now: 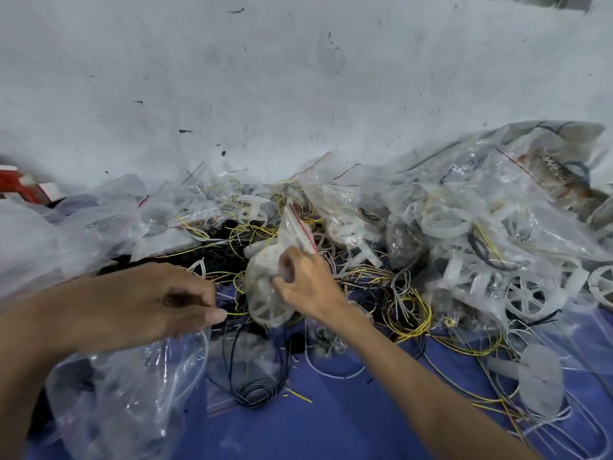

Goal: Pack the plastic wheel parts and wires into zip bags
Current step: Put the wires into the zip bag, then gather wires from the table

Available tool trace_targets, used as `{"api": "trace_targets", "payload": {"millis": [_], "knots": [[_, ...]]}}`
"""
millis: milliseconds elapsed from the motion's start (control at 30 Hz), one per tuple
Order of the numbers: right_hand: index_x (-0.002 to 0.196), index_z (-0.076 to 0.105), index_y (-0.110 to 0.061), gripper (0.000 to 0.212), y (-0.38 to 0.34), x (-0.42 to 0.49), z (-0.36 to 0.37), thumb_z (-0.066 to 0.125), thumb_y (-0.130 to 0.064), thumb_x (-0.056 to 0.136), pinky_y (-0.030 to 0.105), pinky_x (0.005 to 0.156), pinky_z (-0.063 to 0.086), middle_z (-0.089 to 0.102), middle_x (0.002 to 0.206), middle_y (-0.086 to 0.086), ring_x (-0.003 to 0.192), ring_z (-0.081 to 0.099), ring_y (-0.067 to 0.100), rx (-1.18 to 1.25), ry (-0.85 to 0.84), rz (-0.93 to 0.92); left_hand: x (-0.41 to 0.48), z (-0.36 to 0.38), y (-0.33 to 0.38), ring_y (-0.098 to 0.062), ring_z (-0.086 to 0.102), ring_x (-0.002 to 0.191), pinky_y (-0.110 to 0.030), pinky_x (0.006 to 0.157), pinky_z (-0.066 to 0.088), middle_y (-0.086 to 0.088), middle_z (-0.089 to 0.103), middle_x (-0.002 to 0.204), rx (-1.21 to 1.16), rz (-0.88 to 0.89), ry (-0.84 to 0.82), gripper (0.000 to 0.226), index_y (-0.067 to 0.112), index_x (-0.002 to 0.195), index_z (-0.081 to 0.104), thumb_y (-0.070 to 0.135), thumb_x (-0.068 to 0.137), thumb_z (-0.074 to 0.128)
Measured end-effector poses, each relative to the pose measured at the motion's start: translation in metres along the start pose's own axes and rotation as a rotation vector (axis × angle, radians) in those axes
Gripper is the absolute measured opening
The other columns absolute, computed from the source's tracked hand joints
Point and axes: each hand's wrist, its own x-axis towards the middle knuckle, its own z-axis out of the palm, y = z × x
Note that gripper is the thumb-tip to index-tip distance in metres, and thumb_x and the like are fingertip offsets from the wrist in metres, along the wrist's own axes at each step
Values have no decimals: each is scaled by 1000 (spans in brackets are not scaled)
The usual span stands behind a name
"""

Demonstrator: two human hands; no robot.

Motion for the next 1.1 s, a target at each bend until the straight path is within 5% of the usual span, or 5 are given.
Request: {"api": "trace_targets", "payload": {"millis": [400,667,767,867,1100], "knots": [[102,44,-8,26,-16,-18,24,52,-22,82,36,79,38,50,107,16,97,49,34,-121,-86,-35,0,3,6,10,51,50,-7,58,38,24,50,43,-11,0,-23,59,49,36,52,19,85,64],[97,51,-11,26,-12,-32,14,50,10,83,22,74,37,52,85,-3,86,47,11,572,-488,176,5,6,-8,8,52,53,-12,59,41,26,53,50,61,5,-50,41,46,52,54,25,85,66],[123,53,-5,41,-6,-38,-18,43,8,86,9,74,44,59,118,3,87,60,-2,266,-599,44,10,10,-14,6,51,52,-15,60,40,23,54,51,86,-11,-50,33,41,56,55,29,84,66],[125,54,-19,47,12,-50,-59,53,-3,81,35,84,53,55,127,-1,95,60,5,-125,-517,-67,13,10,-20,6,52,56,-17,65,43,24,55,54,89,-21,-84,27,42,61,57,33,85,66],[118,49,-22,35,88,-102,-107,57,-23,84,39,84,45,50,118,2,113,52,27,-853,-460,245,12,14,-22,4,51,54,-22,65,46,21,55,53,68,-19,-69,28,40,59,58,32,84,66]]}}
